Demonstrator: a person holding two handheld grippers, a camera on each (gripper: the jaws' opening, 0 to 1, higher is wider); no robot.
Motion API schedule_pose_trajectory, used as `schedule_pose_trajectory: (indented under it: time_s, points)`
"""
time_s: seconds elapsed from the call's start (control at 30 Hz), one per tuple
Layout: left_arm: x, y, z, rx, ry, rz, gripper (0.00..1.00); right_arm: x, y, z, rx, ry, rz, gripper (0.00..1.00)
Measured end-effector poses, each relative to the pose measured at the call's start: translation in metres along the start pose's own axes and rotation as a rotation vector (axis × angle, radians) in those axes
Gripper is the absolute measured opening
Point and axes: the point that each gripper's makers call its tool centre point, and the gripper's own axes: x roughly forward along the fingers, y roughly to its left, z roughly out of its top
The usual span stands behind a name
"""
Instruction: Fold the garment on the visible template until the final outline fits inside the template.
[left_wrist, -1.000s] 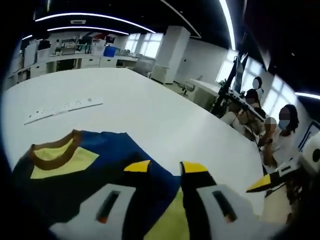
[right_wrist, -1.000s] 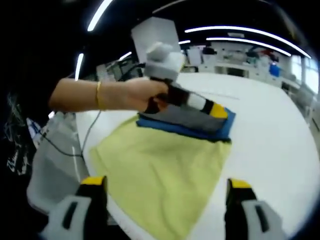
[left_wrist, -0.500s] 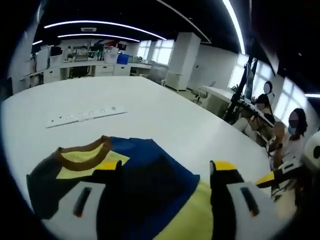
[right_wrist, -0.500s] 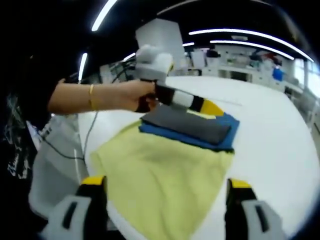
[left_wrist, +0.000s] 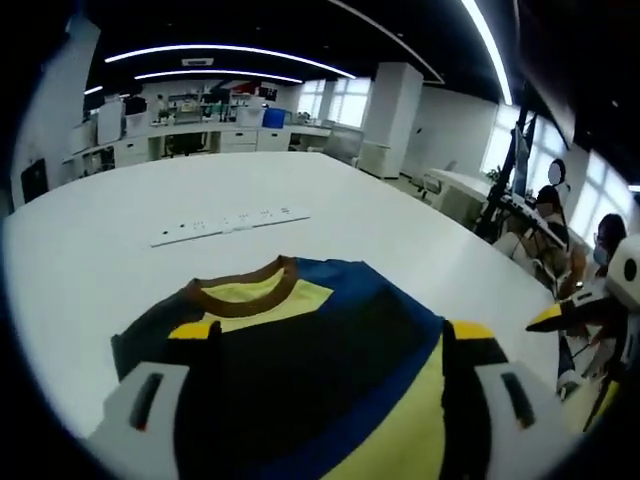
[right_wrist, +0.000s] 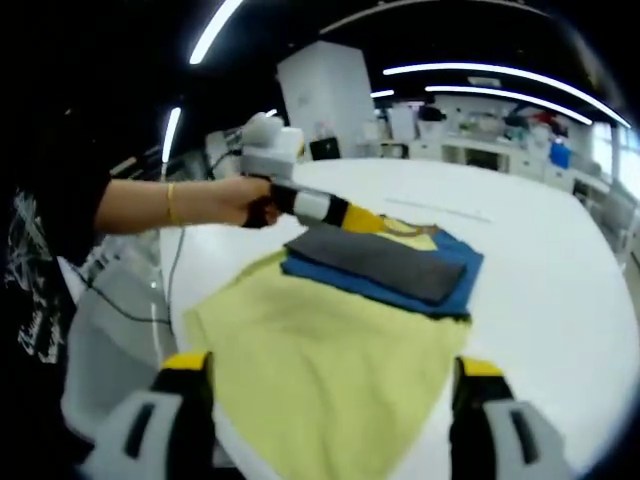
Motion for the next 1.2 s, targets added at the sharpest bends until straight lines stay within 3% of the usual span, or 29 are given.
schedule_pose_trajectory:
  time_s: [0.3,0.43,0.77,1.2]
  points:
    - [-0.025,0.031,-0.009,0.021,-0.001,0.05,0.97,0.003,-0.002,0.0,0.01,0.007,0.017,0.99]
    - [-0.035,0.049,-0.015,0.036,0.008,0.09,0.94,0.005,-0.001,0.0,0.011,0.015,0.024,0.99]
    - [-0.057,0.073,-0.025,0.015,0.007,0.096,0.9,0.005,0.003,-0.003,0.018,0.01,0.023,0.99]
    - [-0.09,0.11,-0.029,0.016,-0.053,0.15,0.79,0.002,0.005,-0.007,0.011,0.018,0.009,0.99]
